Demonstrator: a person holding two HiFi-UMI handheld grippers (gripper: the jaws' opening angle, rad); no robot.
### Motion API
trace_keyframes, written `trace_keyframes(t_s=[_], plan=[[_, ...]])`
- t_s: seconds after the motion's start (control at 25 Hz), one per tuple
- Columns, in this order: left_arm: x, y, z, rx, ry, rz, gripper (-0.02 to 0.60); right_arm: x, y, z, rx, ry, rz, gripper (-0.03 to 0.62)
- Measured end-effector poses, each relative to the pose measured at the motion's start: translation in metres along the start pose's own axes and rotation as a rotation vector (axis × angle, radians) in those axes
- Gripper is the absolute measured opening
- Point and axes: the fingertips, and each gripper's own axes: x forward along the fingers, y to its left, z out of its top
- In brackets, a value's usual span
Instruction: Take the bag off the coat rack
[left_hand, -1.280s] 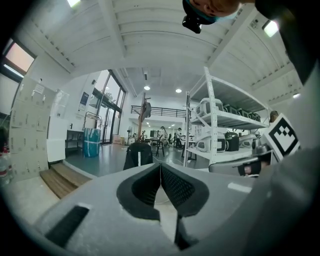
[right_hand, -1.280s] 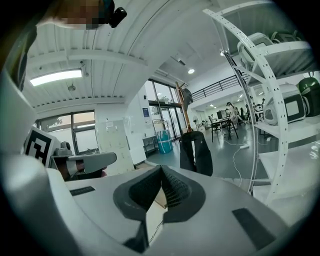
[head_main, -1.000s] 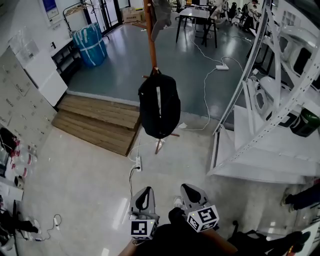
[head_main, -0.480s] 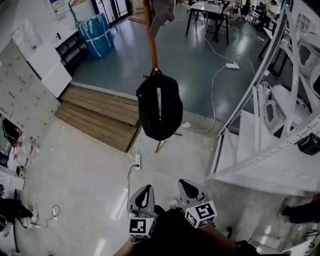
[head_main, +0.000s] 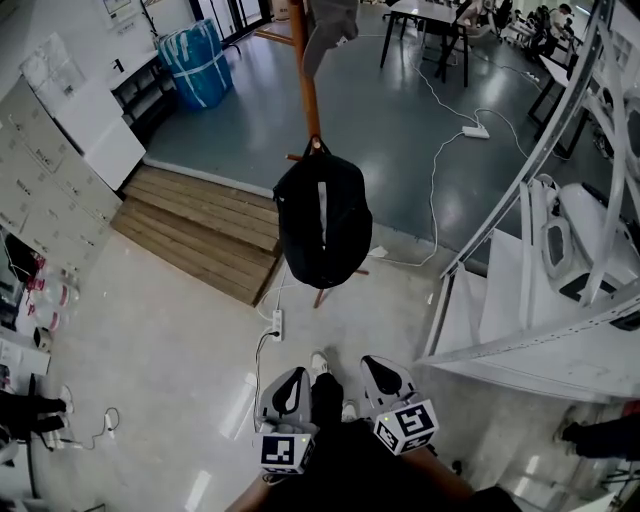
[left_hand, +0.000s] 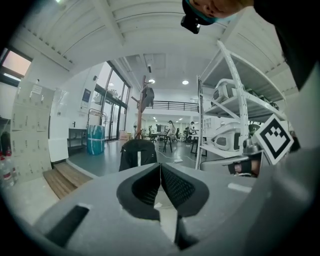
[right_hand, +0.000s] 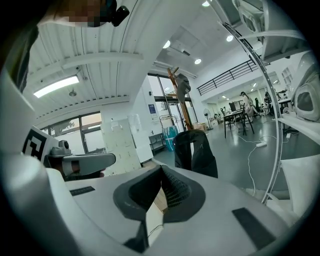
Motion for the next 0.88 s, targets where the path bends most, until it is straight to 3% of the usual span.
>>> trace_keyframes(t_s=[0.16,0.52,0.64,0.88], plan=[[0.03,0.014,-0.001,0.001,0.042,-0.001,0.018,0.027,-0.013,0.009,-0.005,0.003,0.0,0.012],[0.113,0.065,0.034,-0.006,-0.032,-0.036,0.018,0.101,-0.046,0.045,-0.013,-0.005,-0.046,0.011],[0.14,0.089,0.037,-0.001,0.005,-0.041,0.018,0.13,-0.054,0.058,-0.017,-0.011,-0.062,0.012],[0.19,0.14,0.055,-0.019,-0.017,-0.078,0.018,0.192,-0.065,0.084,-0.044,-0.004,-0.105,0.011]])
